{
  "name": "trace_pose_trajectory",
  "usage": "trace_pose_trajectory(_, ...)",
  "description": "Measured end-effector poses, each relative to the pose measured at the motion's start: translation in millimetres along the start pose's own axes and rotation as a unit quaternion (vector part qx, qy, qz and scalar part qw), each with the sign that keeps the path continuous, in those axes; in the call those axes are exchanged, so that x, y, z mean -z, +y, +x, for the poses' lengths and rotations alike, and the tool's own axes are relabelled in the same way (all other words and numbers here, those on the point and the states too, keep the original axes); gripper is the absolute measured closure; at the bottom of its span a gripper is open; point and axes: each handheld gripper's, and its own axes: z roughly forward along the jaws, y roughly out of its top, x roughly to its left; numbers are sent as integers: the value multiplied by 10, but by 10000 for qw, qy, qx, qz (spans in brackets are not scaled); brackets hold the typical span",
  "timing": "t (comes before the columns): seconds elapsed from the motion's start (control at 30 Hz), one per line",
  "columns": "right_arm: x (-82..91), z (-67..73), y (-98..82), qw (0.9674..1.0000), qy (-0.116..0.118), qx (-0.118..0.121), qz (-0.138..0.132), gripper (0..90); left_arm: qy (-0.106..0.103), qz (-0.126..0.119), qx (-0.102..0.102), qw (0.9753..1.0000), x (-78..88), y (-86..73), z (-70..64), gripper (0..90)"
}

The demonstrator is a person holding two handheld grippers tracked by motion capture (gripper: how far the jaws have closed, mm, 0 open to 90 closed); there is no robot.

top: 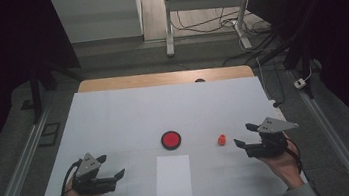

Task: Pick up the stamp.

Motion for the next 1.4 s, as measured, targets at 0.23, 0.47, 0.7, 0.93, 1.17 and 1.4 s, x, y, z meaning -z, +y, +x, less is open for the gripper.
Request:
trace_pose_trajectory(0.23, -179, 10, 126, 9999, 86, -22, 53, 283, 6, 18, -5, 10000, -7, -1, -9, 162)
trace_pose_trajectory(0.47, -256, 7, 214, 9999, 68, -28, 142, 284, 3, 34, -5, 10000, -17, -2, -7, 163)
trace_pose_trajectory(0.7, -377, 2, 176, 9995, 157, -255, 111, 300, -13, 35, -24, 10000, -23, 2, -15, 164)
trace_pose_trajectory(0.93, -582, 21, 132, 9983, 240, -129, 509, 308, -2, 76, -30, 10000, -38, -5, -21, 164)
trace_pose_trajectory(1.17, -630, 14, 112, 9982, 268, -214, 495, 327, 21, 81, -11, 10000, -30, -15, -28, 164)
trace_pose_trajectory(1.4, -699, 15, 35, 9978, 222, -239, 585, 370, 0, 73, -7, 10000, -28, -17, -22, 164)
